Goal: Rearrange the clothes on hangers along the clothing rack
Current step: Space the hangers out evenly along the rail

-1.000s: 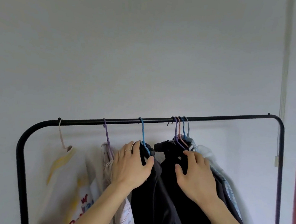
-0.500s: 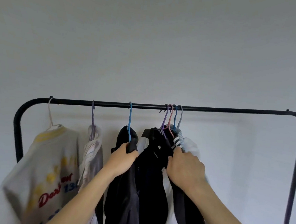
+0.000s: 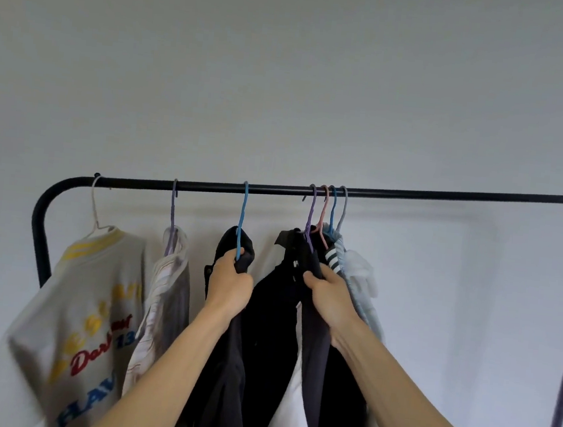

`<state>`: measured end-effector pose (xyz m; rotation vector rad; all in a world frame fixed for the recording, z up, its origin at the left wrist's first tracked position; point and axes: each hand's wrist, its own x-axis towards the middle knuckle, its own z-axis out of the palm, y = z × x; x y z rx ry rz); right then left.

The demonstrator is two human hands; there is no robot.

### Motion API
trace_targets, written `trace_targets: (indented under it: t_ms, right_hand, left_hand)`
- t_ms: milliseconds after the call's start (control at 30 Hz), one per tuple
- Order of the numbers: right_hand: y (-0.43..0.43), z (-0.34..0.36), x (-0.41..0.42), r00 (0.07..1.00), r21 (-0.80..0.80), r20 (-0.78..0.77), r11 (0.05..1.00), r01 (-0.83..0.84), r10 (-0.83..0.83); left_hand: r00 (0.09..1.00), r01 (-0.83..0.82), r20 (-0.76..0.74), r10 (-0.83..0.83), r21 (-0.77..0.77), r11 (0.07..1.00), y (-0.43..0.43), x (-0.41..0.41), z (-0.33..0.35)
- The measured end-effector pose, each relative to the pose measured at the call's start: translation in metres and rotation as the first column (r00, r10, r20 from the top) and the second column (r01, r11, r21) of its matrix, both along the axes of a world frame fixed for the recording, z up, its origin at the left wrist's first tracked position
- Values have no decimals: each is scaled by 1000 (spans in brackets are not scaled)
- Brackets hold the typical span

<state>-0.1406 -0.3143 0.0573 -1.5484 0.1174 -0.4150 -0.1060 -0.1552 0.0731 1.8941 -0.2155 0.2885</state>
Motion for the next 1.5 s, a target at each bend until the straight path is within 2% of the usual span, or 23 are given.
trace_targets:
  t_ms: [233,400,533,867,1100,1333,1500]
  right_hand:
    - [-67,6,-14,976,-11,52,977,212,-211]
    - [-114,4,-22,939,-104,63,934,342,-337]
    - [-121,2,-26,952,-200,78,931,305,-295]
    - [-64,9,-14,985,-241,133,960,143,-113]
    - [-33,-8,-3,996,-291,80,954,71,-49]
    - [-12,-11,-3,994,-281,77,955,92,-73]
    - [4,-12,-2,997,-150,78,989,-7,19]
  left_hand:
    - [999,-32,25,32,28,999,-14,-1,-4]
    - [1000,-22,17,21,25,999,-19,4,-8]
    - [1000,-3,-11,4,14,1000,-24,4,-10]
    - [1000,27,14,-28,25,999,-32,-2,-3]
    - [998,64,15,-65,51,997,-29,-3,-2]
    - [998,67,-16,-66,68,995,-14,0,-3]
    - [997,77,-30,-74,79,994,-1,-2,-1]
